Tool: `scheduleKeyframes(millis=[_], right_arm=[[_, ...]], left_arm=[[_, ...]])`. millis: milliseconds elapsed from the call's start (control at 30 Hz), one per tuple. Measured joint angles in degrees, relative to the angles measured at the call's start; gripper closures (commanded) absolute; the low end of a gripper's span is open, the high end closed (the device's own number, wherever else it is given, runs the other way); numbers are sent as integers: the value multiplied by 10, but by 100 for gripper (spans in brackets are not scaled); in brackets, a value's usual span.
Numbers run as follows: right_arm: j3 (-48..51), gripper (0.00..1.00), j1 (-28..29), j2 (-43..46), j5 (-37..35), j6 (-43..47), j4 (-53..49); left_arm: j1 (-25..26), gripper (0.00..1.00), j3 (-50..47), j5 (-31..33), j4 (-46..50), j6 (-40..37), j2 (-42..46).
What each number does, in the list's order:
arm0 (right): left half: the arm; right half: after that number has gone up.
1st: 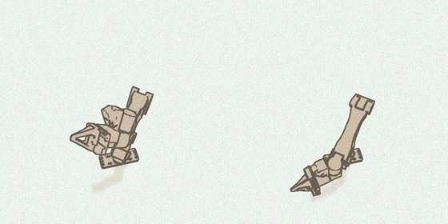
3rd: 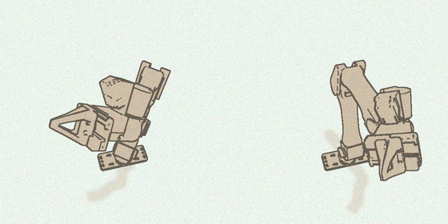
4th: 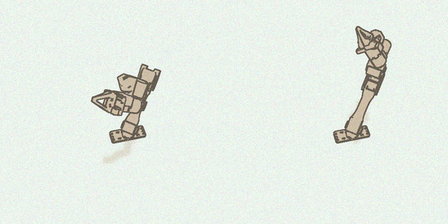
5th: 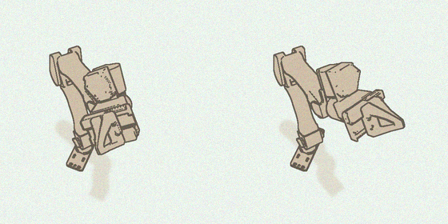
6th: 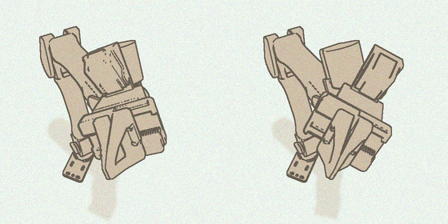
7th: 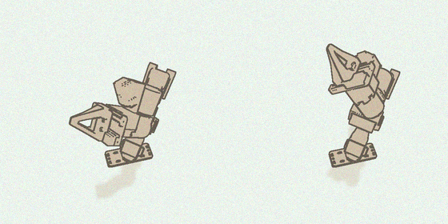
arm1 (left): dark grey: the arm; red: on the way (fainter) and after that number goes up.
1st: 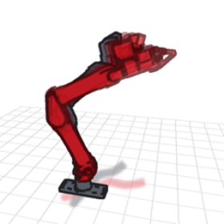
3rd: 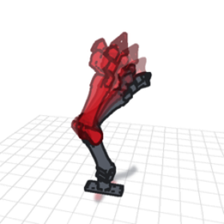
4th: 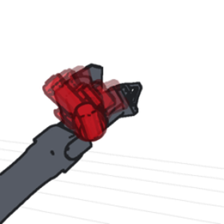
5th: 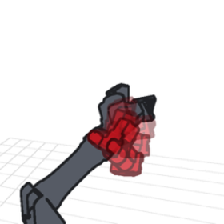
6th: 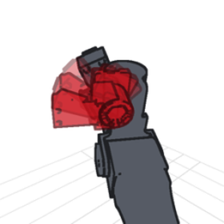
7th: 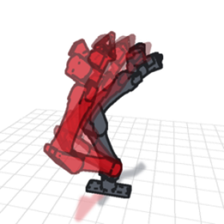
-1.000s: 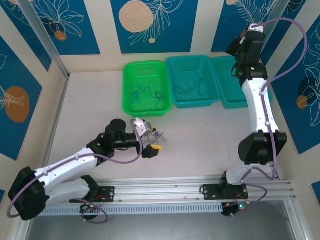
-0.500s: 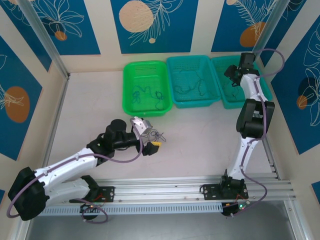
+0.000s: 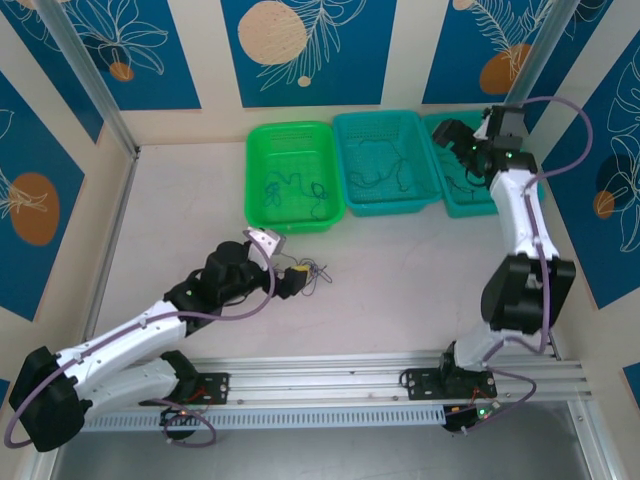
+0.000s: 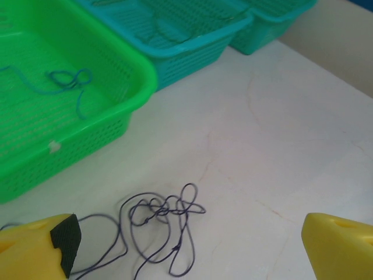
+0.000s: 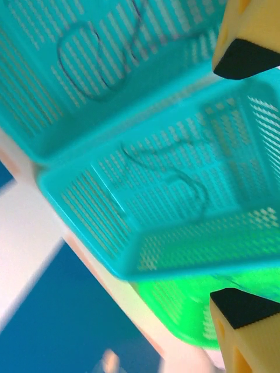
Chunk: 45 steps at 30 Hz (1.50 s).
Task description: Untangle the cables
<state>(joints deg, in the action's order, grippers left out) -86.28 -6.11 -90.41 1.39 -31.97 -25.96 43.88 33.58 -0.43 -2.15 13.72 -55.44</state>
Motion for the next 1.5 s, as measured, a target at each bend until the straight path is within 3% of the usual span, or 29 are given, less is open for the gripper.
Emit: scheduleKeyframes(millis=[133,300,467,600,800,867,967,1033,1100,1333,1500], right_arm=[[126,11,103,123,20,1,18],[237,14,275,217,25,-3,17],[283,17,404,206,3,-47,9],[290,24,465,132,-14,-91,16],[286,32,494,0,-37,-142,44],[277,49,495,-34,-49,-155,44],[272,88,496,-64,-64,-166,49],[272,100,494,-69,-68,-170,50],[279,100,489,-63,-73,-174,59],[385,100,428,70,-68,-178,84],[483,100,306,204,-47,-198,92]], left_arm=[[-25,2,0,27,26,55,-15],[-72,5,7,41,74,134,-78],[-100,12,22,41,104,193,-132],[-112,18,30,40,108,226,-169],[-118,25,49,34,107,250,-228],[-120,36,54,32,104,254,-246],[-121,59,59,26,101,256,-268],[-123,79,61,22,100,258,-282],[-126,99,62,21,100,260,-290],[-157,100,41,26,102,263,-270],[-200,100,4,43,117,263,-202]])
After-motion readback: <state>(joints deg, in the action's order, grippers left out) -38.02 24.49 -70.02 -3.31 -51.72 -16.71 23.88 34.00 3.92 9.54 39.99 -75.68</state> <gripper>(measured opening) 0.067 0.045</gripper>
